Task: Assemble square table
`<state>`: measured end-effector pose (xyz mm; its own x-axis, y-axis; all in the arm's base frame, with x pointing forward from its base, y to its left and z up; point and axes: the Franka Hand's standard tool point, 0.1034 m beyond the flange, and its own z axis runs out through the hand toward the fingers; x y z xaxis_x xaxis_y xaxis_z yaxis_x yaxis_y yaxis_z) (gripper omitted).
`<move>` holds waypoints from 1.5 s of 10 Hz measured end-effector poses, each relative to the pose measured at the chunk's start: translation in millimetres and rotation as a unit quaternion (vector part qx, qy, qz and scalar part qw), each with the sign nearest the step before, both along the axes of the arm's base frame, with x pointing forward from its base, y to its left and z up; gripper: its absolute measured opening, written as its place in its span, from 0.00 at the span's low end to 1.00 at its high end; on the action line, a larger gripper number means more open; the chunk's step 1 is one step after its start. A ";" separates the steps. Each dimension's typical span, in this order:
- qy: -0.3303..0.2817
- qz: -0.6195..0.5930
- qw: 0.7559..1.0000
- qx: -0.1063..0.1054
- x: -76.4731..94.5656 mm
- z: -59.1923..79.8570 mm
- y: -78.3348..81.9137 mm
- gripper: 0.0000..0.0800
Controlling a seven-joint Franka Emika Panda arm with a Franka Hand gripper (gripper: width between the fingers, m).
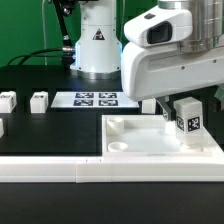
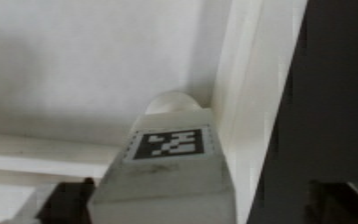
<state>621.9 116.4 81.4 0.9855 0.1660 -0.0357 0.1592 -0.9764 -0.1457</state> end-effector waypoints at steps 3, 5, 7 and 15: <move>0.000 -0.001 1.000 -0.002 0.4 -0.5 -3.2 0.37; 0.002 -0.018 1.000 -0.002 0.4 -0.8 -3.7 0.37; 0.013 -0.092 0.996 -0.004 0.3 -1.4 -3.7 0.37; 0.073 -0.494 0.866 -0.025 0.5 -2.4 -0.5 0.37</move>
Offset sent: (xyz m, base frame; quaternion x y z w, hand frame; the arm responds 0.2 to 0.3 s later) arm 0.0000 0.0000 0.0000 0.0000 0.0000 0.0000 1.0000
